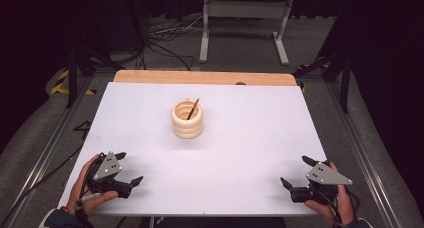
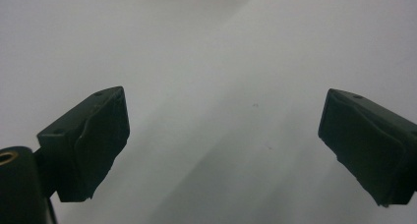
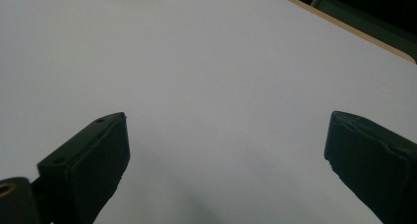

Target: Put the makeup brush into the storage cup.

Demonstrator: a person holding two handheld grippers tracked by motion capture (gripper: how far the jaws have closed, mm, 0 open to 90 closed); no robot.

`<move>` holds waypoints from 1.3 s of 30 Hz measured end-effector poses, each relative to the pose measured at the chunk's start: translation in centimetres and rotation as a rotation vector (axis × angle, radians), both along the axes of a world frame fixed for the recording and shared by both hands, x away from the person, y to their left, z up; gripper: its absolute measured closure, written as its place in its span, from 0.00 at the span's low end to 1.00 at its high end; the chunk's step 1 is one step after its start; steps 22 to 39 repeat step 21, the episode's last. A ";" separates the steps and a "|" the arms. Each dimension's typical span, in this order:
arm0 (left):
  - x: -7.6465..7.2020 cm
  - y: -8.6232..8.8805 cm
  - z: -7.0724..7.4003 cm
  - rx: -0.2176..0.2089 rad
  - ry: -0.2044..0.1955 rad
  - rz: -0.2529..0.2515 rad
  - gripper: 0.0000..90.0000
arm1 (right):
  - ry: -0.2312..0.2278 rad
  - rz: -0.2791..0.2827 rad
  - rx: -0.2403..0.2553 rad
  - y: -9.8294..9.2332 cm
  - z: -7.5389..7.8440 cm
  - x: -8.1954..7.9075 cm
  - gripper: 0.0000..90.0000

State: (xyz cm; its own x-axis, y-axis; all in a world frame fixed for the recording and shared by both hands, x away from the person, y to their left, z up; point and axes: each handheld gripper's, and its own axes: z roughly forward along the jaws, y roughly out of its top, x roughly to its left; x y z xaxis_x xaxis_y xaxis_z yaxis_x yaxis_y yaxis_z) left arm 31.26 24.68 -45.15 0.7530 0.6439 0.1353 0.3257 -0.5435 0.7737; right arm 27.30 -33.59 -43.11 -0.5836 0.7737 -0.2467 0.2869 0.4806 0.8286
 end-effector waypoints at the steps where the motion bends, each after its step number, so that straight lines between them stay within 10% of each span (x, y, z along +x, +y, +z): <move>1: 0.0 0.0 0.0 -0.003 0.001 0.000 0.07 | -0.001 0.001 -0.002 0.0 0.0 0.0 0.04; 39: 0.3 -0.2 0.0 0.003 0.003 -0.004 0.07 | -0.013 -0.016 0.005 -0.6 0.1 -0.3 0.04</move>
